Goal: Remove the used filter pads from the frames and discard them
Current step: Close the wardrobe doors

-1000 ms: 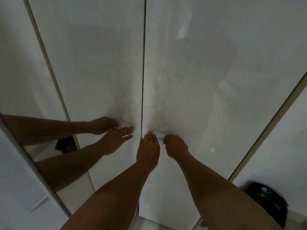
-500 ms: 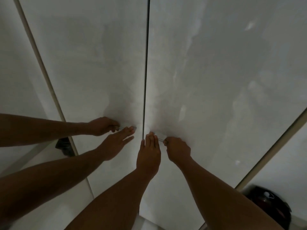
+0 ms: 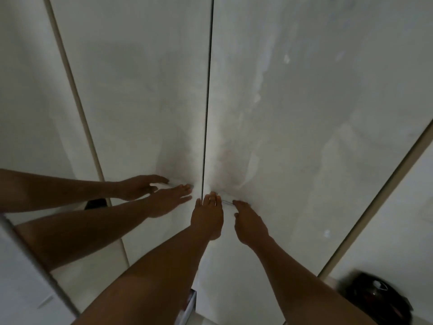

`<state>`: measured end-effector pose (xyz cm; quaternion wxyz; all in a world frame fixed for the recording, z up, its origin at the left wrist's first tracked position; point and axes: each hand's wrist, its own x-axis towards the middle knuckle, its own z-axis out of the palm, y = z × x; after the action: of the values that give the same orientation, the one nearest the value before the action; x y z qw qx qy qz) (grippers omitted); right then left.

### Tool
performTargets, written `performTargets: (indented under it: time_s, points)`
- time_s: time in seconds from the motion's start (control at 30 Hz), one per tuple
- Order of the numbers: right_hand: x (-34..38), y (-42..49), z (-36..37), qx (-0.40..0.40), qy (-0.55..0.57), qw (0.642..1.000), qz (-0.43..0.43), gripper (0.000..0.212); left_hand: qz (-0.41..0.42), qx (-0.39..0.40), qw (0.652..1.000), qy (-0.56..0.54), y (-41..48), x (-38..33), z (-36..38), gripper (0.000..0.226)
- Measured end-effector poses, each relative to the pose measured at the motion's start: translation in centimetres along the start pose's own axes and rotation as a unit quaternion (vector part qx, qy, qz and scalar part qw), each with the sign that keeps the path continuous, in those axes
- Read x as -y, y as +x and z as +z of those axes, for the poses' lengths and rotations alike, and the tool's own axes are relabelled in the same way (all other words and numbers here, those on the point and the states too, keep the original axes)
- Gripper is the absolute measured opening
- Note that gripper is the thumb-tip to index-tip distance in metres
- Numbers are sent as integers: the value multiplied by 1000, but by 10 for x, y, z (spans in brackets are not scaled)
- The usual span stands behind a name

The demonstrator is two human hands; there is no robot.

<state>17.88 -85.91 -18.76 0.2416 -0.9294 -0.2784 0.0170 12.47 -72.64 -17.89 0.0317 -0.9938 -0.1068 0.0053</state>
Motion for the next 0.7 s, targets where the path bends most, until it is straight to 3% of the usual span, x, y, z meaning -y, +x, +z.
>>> performTargets:
  time_s: [0.17,0.53,0.7]
  points:
    - [-1,-26,-20,6,-2,1000,3,49,-2,70,996,-52,-21,-7,-17,96]
    - [36,-96,-39,-18,-1,999,-27,51,-15,-4,994,-109,-116,-2,-58,89]
    - [61,-124,-44,15,-8,1000,-9,51,-29,-21,992,-124,-154,9,-68,85]
